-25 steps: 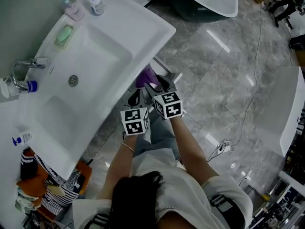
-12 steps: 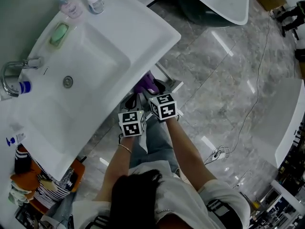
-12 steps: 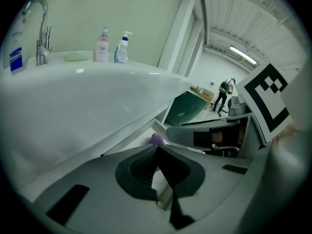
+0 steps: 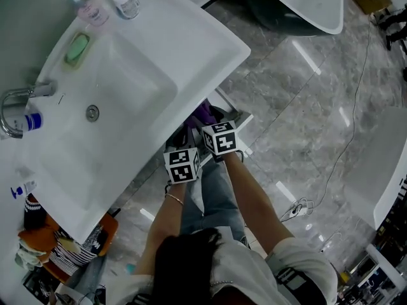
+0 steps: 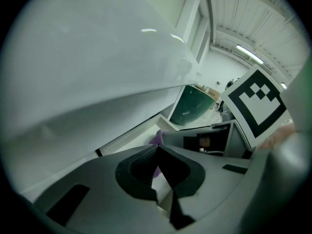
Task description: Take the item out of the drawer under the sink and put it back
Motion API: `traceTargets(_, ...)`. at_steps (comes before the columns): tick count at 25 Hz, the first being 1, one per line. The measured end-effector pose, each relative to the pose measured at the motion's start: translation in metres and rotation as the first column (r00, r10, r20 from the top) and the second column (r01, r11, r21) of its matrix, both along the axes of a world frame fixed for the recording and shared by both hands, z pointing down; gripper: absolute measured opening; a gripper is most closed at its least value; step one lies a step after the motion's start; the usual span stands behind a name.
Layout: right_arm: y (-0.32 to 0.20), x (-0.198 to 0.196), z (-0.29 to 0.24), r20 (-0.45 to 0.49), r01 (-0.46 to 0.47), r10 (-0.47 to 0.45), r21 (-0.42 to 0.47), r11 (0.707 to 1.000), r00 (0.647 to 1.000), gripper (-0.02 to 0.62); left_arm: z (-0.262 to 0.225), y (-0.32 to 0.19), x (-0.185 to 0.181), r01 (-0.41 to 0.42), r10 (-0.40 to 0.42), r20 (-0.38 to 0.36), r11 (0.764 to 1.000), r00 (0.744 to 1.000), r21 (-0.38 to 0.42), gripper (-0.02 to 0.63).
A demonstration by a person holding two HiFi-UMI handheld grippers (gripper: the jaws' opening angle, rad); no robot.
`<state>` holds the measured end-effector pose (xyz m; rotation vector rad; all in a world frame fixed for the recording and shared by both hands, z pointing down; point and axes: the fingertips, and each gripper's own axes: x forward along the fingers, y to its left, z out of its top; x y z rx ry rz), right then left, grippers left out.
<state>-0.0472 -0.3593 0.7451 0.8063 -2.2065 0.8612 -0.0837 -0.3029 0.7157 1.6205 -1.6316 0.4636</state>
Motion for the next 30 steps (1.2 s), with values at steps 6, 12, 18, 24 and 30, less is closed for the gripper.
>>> traceTargets(6,-0.004,-0.002,0.024,-0.013,0.003,-0.004,-0.033,0.999,1.0,0.281,0.017,-0.002,0.002,-0.041,0.042,0.046,0.999,0.998,-0.016,0.003)
traceTargets(12,-0.008,-0.002,0.043,-0.049,0.049,-0.051,-0.043,0.998,0.997,0.285,0.026,-0.012,-0.003,-0.03,0.031,0.034,0.999,0.999,-0.014,0.003)
traceTargets(18,-0.007,-0.006,0.06,-0.077,0.056,-0.061,-0.065,0.996,0.995,0.29,0.035,-0.012,-0.007,-0.025,0.026,0.033,0.999,0.999,-0.029,0.003)
traceTargets(24,-0.008,-0.011,0.077,-0.095,0.056,-0.065,-0.094,0.994,0.993,0.29,0.04,-0.01,-0.009,0.0,0.0,0.014,0.999,1.0,-0.042,0.003)
traceTargets(30,-0.012,-0.005,0.085,-0.167,0.049,-0.062,-0.08,0.996,0.984,0.13,0.043,-0.008,-0.009,-0.012,0.012,0.014,0.999,1.0,-0.05,0.003)
